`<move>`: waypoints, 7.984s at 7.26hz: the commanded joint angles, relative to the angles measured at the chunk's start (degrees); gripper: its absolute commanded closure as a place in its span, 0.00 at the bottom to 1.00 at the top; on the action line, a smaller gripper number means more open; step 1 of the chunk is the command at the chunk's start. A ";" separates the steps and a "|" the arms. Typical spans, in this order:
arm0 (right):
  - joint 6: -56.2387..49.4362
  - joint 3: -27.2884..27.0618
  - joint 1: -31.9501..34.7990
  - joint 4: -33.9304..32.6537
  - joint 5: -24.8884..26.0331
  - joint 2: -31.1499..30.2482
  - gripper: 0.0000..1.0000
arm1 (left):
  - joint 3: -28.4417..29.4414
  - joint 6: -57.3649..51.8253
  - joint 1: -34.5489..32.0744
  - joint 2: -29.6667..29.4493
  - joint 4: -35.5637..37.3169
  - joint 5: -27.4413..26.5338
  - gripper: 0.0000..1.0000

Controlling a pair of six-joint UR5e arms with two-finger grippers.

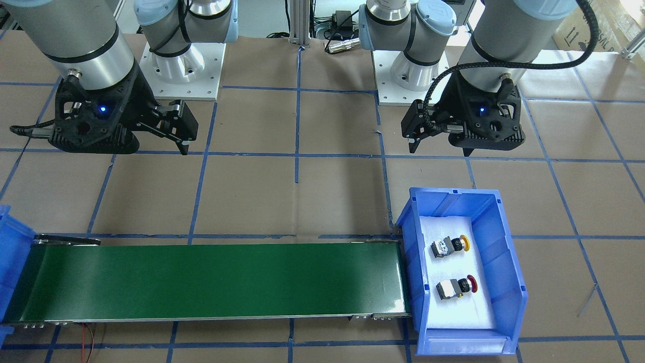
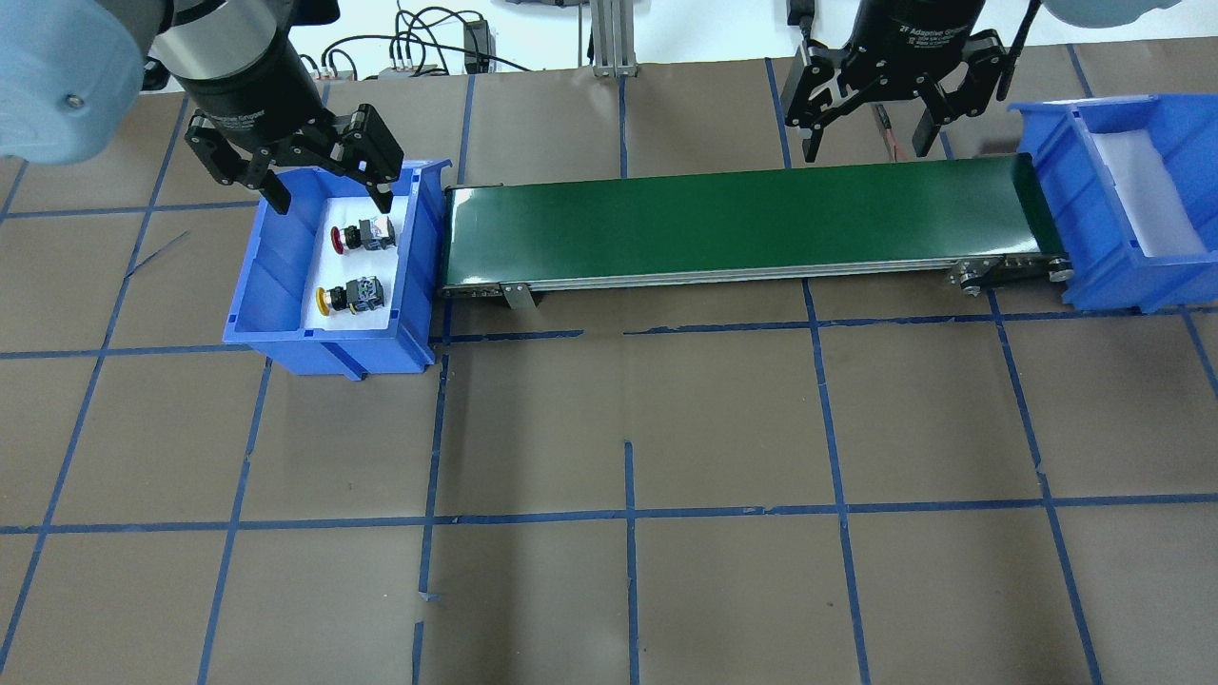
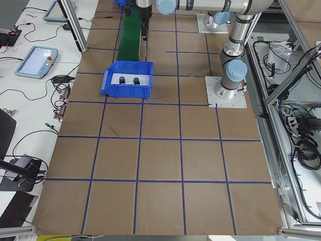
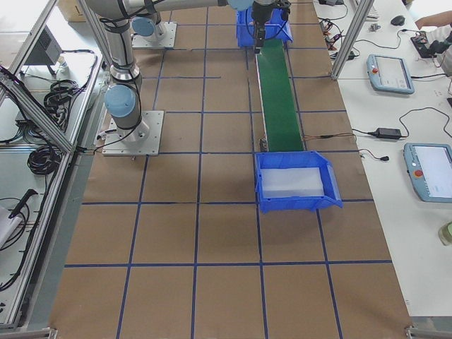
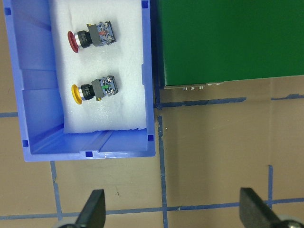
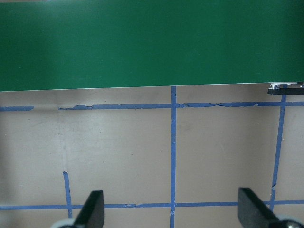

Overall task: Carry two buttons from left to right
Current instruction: 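Lower the left gripper into the blue bin over the yellow-capped button, then grasp the yellow-capped button with the left gripper and lift it, then carry the yellow button onto the conveyor belt and release it, then return the left gripper to the bin and grasp the red-capped button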

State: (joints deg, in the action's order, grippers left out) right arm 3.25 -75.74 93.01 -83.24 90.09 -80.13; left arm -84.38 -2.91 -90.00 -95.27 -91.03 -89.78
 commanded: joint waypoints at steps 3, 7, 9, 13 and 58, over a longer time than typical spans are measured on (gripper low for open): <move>0.09 -0.02 -0.02 0.10 0.00 -0.03 0.00 | -0.35 -1.04 1.83 -0.36 0.76 -0.21 0.00; 0.00 -0.11 -0.02 0.18 0.00 -0.03 0.00 | -1.74 -10.49 8.00 -3.50 0.93 0.14 0.08; 0.09 -0.20 -0.02 0.27 0.00 -0.03 0.00 | -4.29 -23.04 8.96 -4.31 3.91 0.22 0.10; 0.00 -0.20 -0.02 0.27 0.00 -0.03 0.00 | -6.49 -41.42 8.09 -16.86 26.83 -4.16 0.08; -0.18 -1.60 -0.46 0.27 0.09 -0.03 0.00 | 4.14 -72.85 8.88 -32.52 22.91 1.89 0.00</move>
State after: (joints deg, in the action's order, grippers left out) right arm 3.08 -77.34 92.55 -82.96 90.18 -80.16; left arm -79.55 -75.43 -80.97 -127.15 -68.80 -87.89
